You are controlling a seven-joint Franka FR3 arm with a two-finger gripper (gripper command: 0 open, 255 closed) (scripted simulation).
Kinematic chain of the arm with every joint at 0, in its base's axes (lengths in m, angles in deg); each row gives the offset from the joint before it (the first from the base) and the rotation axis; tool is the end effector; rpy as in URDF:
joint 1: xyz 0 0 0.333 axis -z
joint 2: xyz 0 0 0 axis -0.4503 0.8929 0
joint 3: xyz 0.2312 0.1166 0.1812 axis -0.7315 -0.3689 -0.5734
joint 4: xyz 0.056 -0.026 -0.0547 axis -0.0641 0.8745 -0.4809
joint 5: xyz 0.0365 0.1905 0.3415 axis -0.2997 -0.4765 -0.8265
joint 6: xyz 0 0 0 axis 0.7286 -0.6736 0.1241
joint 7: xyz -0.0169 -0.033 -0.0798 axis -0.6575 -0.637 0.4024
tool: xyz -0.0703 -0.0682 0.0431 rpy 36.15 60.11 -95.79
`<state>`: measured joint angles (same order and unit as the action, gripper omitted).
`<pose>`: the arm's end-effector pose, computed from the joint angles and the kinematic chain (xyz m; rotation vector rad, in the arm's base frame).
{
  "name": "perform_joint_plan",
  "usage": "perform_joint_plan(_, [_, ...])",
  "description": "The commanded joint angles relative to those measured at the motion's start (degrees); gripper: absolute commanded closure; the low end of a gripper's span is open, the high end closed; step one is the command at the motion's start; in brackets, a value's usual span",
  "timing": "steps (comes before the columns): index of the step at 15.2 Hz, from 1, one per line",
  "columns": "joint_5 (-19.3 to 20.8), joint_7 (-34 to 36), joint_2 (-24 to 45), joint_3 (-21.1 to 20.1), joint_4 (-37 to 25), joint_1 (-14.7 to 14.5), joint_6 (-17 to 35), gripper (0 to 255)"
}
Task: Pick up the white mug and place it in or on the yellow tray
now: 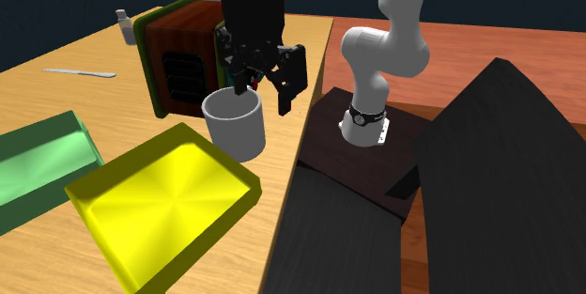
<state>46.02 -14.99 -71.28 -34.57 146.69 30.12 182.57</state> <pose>0.4723 -0.0404 0.5642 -3.1379 0.0167 -0.0410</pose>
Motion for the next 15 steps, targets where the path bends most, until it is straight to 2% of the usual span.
perform_joint_plan(1, [0.4,-0.5,2.6,0.4,-1.7,0.3,0.7,0])
perform_joint_plan(8, [0.4,-0.5,3.0,0.4,3.6,0.3,6.5,0])
perform_joint_plan(15, [0.4,-0.5,3.0,0.4,3.6,0.3,6.5,0])
